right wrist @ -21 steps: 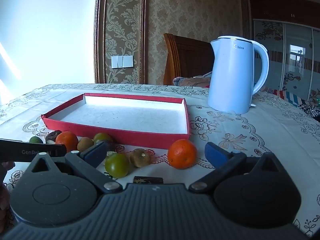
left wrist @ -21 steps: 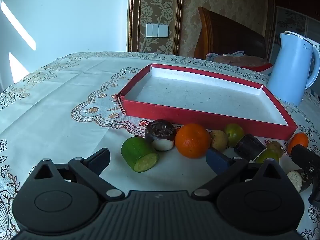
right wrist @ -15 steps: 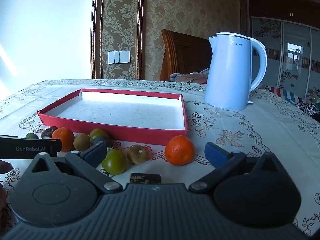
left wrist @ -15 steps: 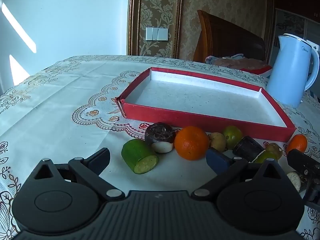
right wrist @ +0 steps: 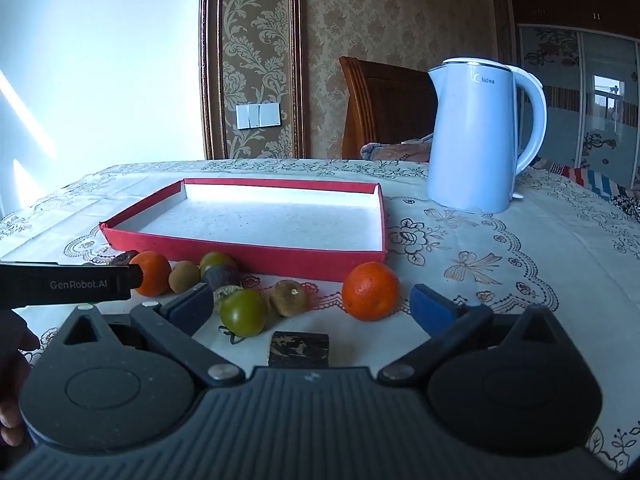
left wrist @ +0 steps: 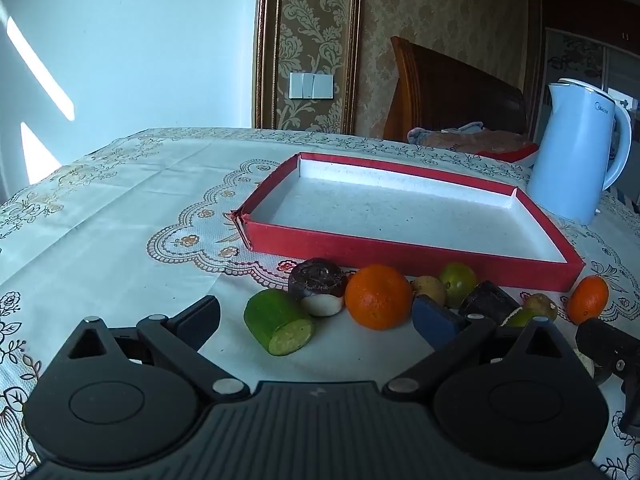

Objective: Organize fruits

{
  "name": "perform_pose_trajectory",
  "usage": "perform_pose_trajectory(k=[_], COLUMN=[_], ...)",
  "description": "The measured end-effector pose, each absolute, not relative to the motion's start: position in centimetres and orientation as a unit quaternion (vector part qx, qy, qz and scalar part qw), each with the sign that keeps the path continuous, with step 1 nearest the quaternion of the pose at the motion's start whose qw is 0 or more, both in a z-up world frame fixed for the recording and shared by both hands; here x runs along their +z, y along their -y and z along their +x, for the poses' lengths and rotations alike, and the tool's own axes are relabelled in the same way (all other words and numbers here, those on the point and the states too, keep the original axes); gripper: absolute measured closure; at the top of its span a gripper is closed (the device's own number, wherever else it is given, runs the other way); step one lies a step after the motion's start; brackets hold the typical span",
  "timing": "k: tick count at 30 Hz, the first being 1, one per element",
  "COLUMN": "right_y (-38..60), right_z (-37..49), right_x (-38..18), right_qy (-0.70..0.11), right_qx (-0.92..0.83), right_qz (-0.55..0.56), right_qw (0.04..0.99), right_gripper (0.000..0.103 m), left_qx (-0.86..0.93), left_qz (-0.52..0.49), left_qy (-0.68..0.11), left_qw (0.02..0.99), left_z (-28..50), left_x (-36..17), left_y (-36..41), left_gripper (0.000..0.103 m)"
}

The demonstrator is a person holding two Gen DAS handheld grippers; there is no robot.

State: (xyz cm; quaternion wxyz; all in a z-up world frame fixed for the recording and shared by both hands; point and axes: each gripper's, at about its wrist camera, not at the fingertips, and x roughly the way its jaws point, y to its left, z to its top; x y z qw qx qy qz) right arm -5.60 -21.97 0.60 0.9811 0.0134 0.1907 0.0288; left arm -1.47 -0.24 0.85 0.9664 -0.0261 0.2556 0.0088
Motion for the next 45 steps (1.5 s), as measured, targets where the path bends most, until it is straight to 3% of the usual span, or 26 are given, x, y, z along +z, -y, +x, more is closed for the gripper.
perform_pose_trajectory(k=[31, 35, 40, 43, 45], right_y=[24.0, 23.9, 23.6, 23.6, 23.4], right_z=[-6.9, -6.0, -5.4, -4.9, -4.7], right_x=[0.5, 0.2, 0.0, -0.1, -0.2], right_qy=[-0.207, -0.233, -0.251, -0.268, -0.273], right_qx=[0.074, 0.077, 0.07, 0.07, 0.071], right_qz=[-0.01, -0.009, -0.008, 0.007, 0.013], right_qw=[0.976, 0.969, 0.965, 0.961, 0.959], right_gripper=[0.0, 0.008, 0.009, 0.019, 0.019], left_qx=[-0.013, -0.015, -0.015, -0.014, -0.016], left_qz=[-0.042, -0.048, -0.046, -0.048, -0.048], left_qy=[-0.277, -0.28, -0.281, -0.28, -0.284], left_qw=[0.96, 0.959, 0.959, 0.959, 0.958], left_z=[-2.7, -2.6, -2.7, -2.7, -2.6], left_x=[0.5, 0.4, 0.4, 0.3, 0.3], left_y=[-1.1, -1.4, -1.4, -1.4, -1.4], left_gripper=[0.0, 0.0, 0.0, 0.0, 0.0])
